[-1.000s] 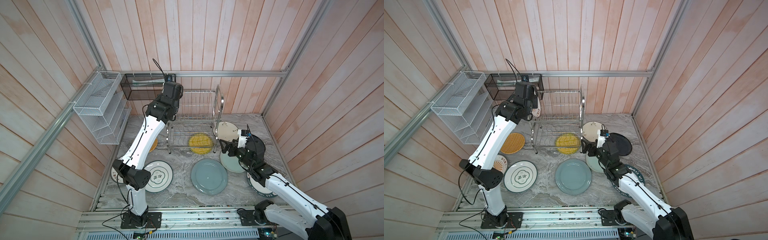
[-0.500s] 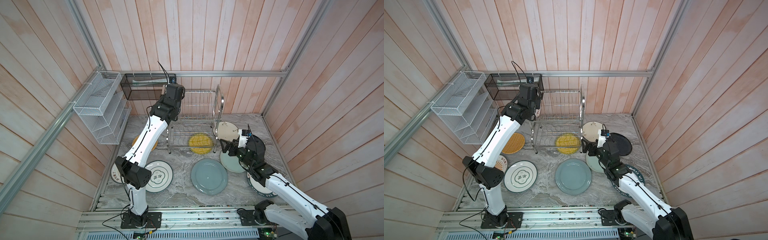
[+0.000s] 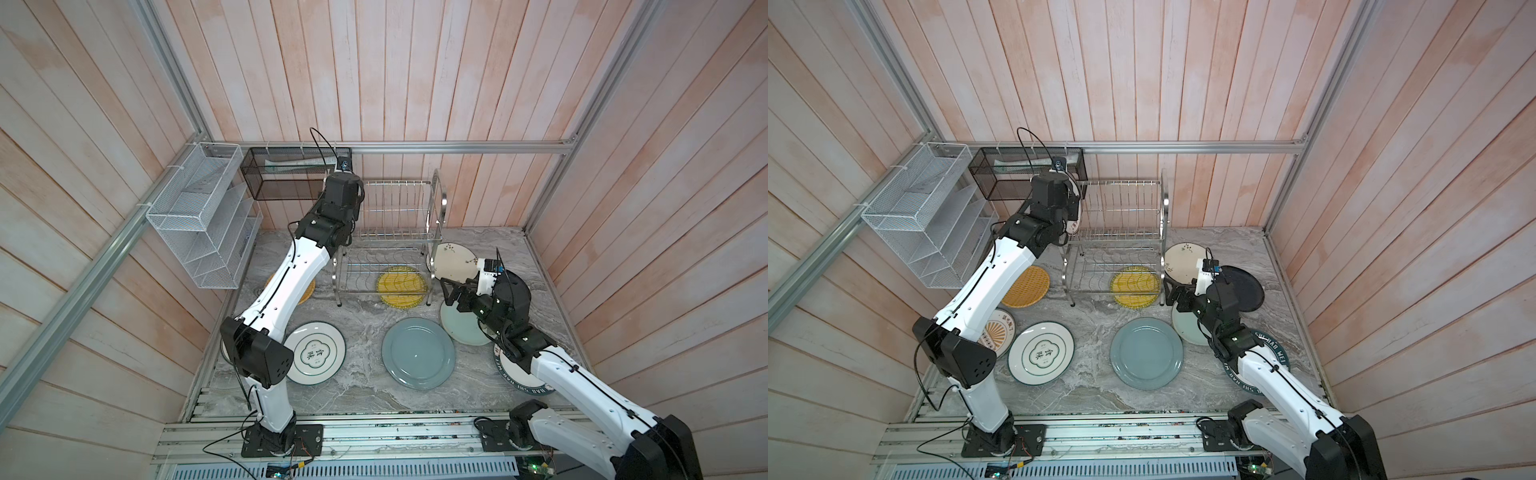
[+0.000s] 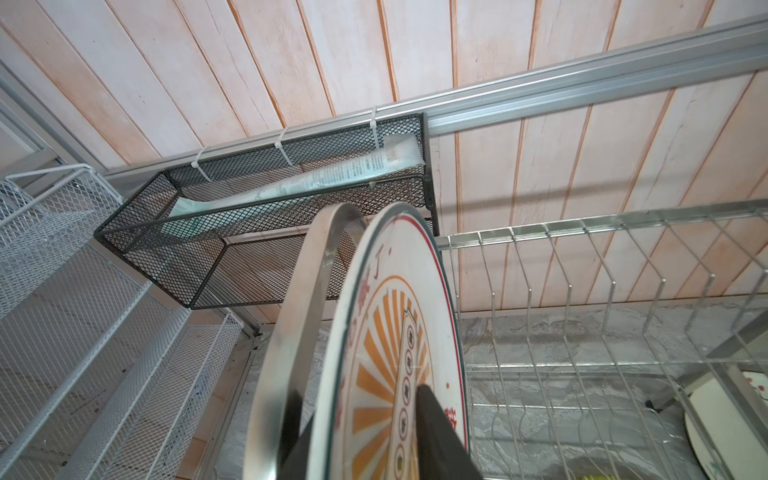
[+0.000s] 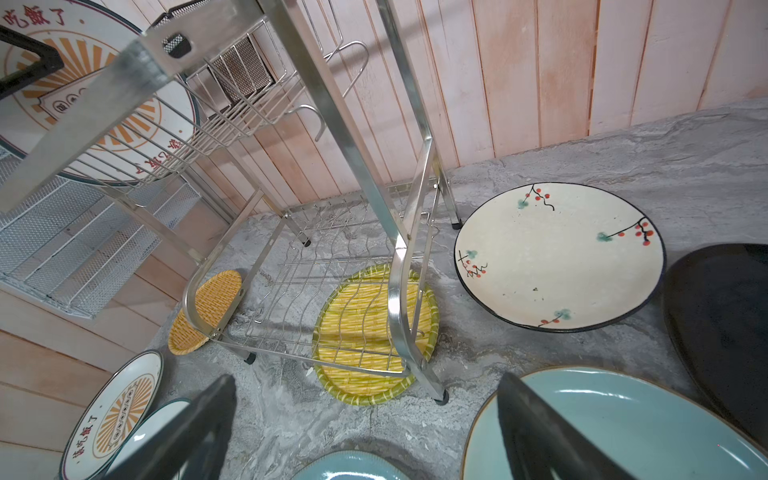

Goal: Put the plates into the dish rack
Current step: 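Push the sunburst plate down between the rack wires with the left gripper, then open the left gripper and pull back while the right arm reaches the black plate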

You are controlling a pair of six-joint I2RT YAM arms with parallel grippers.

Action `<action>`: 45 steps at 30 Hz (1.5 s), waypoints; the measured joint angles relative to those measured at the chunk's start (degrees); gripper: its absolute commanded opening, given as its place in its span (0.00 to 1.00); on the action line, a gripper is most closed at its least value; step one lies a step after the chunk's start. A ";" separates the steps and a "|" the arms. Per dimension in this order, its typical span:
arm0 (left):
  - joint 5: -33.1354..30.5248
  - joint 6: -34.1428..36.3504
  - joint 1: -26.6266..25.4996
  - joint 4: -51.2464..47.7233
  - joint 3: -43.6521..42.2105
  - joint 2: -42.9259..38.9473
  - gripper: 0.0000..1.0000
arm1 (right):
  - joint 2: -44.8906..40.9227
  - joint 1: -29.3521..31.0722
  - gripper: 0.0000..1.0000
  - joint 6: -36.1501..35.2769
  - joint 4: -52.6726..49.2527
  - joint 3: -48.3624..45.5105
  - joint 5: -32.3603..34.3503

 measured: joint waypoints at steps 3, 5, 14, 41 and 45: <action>0.09 0.00 0.02 0.39 0.00 0.00 0.43 | 0.00 -0.04 0.98 0.00 0.00 0.00 0.00; 0.09 0.00 0.00 0.57 0.00 0.00 0.46 | 0.00 -0.09 0.98 0.00 0.00 0.00 0.00; 0.85 -0.37 -0.04 -0.79 2.64 -0.11 0.65 | -0.02 -0.42 0.98 0.22 -0.02 0.00 0.04; 18.82 -8.13 1.11 -1.66 -12.46 -24.28 1.00 | -1.36 -16.17 0.98 2.47 -3.34 3.48 -2.16; 28.70 -11.10 2.36 2.67 -25.44 -33.94 1.00 | 1.20 -22.77 0.97 5.40 -3.23 3.82 -4.68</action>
